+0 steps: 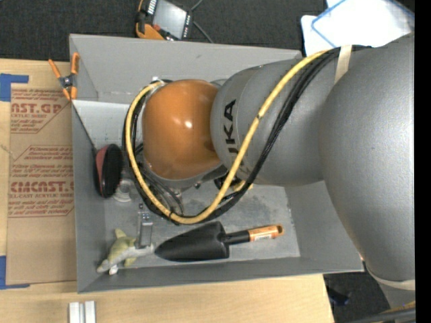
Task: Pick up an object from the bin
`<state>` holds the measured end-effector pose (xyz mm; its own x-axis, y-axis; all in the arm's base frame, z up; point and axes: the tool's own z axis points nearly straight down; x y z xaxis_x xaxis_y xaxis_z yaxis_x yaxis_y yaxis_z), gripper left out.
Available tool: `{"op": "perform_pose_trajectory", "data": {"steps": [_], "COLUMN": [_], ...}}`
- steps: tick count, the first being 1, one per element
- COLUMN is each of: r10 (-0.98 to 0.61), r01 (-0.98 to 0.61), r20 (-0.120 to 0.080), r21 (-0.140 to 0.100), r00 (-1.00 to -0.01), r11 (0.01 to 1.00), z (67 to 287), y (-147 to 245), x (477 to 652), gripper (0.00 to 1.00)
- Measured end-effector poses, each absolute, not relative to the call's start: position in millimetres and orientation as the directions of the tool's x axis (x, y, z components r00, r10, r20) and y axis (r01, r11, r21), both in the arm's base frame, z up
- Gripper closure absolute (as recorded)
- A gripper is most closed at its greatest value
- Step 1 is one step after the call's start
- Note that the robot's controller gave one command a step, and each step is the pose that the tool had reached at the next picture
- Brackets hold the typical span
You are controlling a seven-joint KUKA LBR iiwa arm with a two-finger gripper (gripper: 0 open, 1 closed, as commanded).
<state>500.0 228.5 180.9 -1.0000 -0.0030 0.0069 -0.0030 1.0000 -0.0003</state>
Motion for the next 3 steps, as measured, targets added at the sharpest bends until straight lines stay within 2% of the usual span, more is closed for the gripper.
{"op": "perform_pose_trajectory", "data": {"steps": [1,2,3], "r10": [-0.001,-0.537,-0.419], "r01": [-0.001,-0.537,-0.419], "r20": [0.000,-0.014,-0.006], "r21": [0.001,0.000,0.002], "r00": [-1.000,-0.844,-0.908], "r11": [1.000,0.844,0.908], "z": [185,72,132], "y": [227,240,244], "x": [502.4,483.4,480.6], "gripper": [0.00,0.00,0.00]}}
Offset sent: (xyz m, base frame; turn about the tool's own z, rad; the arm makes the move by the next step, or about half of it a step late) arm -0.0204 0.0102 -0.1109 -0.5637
